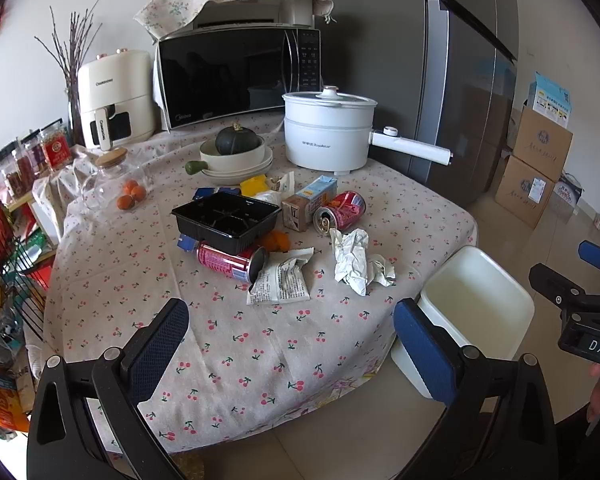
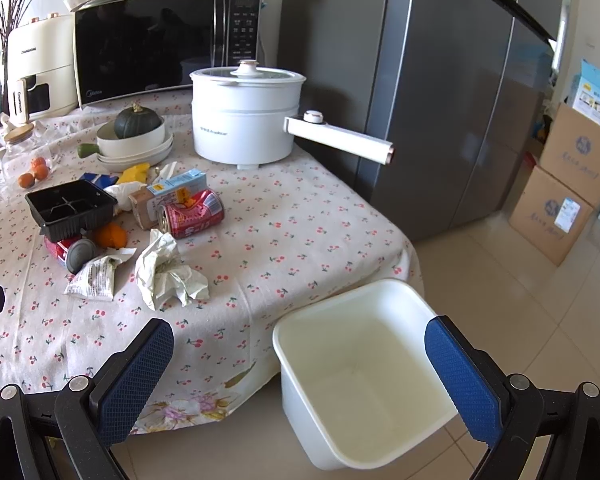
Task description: Collect trash
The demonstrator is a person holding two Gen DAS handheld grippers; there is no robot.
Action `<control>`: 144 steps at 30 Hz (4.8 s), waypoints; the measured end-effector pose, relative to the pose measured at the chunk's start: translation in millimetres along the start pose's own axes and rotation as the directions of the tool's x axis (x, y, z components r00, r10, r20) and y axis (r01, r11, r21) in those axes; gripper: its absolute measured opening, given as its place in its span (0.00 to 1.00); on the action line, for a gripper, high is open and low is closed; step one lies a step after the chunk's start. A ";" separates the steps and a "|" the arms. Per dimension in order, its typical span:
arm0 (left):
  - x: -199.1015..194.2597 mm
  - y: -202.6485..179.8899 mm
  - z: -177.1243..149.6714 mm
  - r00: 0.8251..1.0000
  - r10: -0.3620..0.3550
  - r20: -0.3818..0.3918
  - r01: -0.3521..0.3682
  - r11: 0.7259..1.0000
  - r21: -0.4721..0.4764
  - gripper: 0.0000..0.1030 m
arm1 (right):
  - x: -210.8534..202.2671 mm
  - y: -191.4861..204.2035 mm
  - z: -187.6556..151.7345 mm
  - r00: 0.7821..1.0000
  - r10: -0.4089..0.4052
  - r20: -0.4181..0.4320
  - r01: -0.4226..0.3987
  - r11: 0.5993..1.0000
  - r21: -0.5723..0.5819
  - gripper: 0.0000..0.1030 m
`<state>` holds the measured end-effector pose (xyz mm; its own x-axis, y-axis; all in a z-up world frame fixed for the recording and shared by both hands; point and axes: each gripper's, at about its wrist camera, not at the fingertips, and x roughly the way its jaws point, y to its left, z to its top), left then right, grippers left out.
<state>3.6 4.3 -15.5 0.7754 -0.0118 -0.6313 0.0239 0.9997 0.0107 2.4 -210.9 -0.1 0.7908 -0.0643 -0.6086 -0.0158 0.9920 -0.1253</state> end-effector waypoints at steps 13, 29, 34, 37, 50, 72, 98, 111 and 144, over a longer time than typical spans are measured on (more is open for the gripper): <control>-0.6 -0.4 0.3 1.000 0.000 0.000 0.000 1.000 0.001 1.00 | 1.2 0.1 0.2 1.000 -0.003 0.000 0.003 1.000 0.001 1.00; -1.0 -0.1 0.5 1.000 0.000 -0.001 0.000 1.000 0.002 1.00 | 1.0 -0.1 0.3 1.000 -0.003 -0.001 0.003 1.000 0.001 1.00; -1.0 0.1 0.3 1.000 -0.001 -0.001 0.001 1.000 0.002 1.00 | 1.1 -0.1 0.3 1.000 -0.002 -0.001 0.002 1.000 0.001 1.00; -0.9 0.6 0.0 1.000 -0.001 -0.003 0.001 1.000 0.001 1.00 | 1.0 0.1 0.1 1.000 -0.003 0.000 0.003 1.000 0.001 1.00; 8.3 12.6 7.1 0.996 -0.041 -0.081 0.039 0.999 -0.026 1.00 | -5.7 -3.2 10.2 1.000 0.003 -0.008 -0.003 1.000 -0.001 1.00; 149.0 55.3 37.7 0.890 -0.159 -0.428 0.125 0.986 -0.107 0.97 | 136.0 -1.1 49.3 0.874 0.221 -0.432 -0.202 0.975 0.089 1.00; 224.8 40.6 17.8 0.870 -0.186 -0.457 0.120 0.978 -0.170 0.59 | 174.9 1.1 47.2 0.868 0.149 -0.474 -0.144 0.988 0.048 1.00; 162.7 59.9 19.5 0.871 -0.264 -0.414 0.211 0.963 -0.170 0.57 | 200.3 48.9 51.4 0.815 0.257 -0.519 -0.220 0.966 0.134 1.00; 113.6 85.2 13.2 0.890 -0.293 -0.350 0.253 0.955 -0.155 0.56 | 217.9 97.2 49.0 0.805 0.268 -0.528 -0.287 0.957 0.048 0.47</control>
<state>102.1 87.8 -76.0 0.4624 -0.2952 -0.8361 0.1212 0.9551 -0.2702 203.2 -123.2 -106.4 0.3094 0.1570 -0.9379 -0.2130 0.9727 0.0925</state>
